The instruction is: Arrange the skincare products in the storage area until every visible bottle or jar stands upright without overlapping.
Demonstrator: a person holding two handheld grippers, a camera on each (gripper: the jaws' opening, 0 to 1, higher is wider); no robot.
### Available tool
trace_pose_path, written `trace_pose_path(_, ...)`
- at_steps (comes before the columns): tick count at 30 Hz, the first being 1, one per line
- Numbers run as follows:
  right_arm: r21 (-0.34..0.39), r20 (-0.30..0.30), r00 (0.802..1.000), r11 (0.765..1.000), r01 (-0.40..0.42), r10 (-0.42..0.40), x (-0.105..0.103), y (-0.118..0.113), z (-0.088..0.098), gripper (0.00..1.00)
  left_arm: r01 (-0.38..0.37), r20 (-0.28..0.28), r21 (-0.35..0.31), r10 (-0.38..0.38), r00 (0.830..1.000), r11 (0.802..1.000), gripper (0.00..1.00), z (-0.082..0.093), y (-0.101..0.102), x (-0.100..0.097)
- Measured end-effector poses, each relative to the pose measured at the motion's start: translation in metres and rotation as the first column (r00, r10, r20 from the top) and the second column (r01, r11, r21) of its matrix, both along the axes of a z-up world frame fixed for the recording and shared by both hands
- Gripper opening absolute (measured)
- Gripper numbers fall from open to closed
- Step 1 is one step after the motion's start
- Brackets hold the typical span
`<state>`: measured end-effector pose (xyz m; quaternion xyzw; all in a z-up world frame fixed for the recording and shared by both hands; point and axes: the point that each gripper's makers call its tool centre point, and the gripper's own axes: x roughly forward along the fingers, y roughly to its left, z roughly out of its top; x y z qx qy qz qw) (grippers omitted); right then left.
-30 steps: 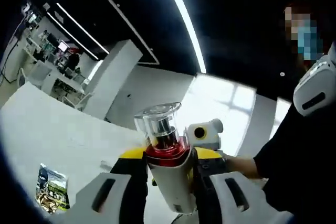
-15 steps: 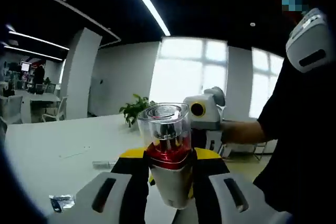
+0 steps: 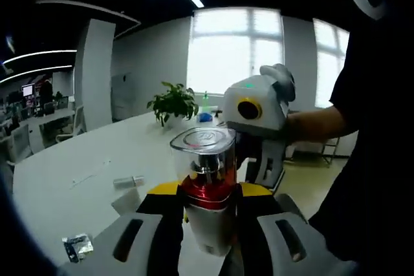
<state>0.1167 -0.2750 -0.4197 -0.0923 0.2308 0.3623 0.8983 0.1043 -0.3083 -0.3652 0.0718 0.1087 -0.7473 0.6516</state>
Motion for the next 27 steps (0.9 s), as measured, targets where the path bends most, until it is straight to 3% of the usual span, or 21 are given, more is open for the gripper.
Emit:
trace_pose_path(2, -0.077, 0.051, 0.999, 0.997, 0.003, 0.001, 0.003, -0.011, -0.012, 0.22, -0.017, -0.017, 0.009, 0.017, 1.000, 1.000, 0.26, -0.009, -0.006, 0.001)
trace_pose_path(3, -0.109, 0.068, 0.998, 0.994, 0.006, 0.001, 0.004, -0.015, -0.017, 0.21, -0.038, -0.102, 0.001, 0.038, 0.994, 0.999, 0.26, -0.012, -0.012, -0.001)
trace_pose_path(7, -0.062, 0.038, 0.998, 0.996, 0.057, -0.055, 0.007, -0.030, -0.040, 0.21, -0.082, -0.150, -0.017, 0.079, 0.986, 0.996, 0.28, -0.034, -0.030, 0.005)
trace_pose_path(11, -0.051, 0.008, 0.998, 0.996, 0.067, -0.067, 0.007, -0.041, -0.066, 0.21, -0.090, -0.120, 0.040, 0.094, 0.988, 0.995, 0.28, -0.061, -0.044, 0.003)
trace_pose_path(17, -0.166, -0.023, 0.999, 0.986, 0.029, -0.033, 0.015, -0.057, -0.112, 0.21, -0.120, -0.091, 0.121, 0.132, 0.987, 0.985, 0.29, -0.105, -0.052, 0.012)
trace_pose_path(25, -0.163, -0.077, 0.996, 0.986, 0.030, -0.043, 0.023, -0.061, -0.148, 0.21, -0.115, -0.109, 0.191, 0.137, 0.985, 0.975, 0.29, -0.141, -0.055, 0.024)
trace_pose_path(27, -0.118, -0.091, 0.993, 0.991, 0.066, -0.077, 0.026, -0.065, -0.146, 0.21, -0.119, -0.126, 0.170, 0.141, 0.982, 0.978, 0.29, -0.142, -0.059, 0.032)
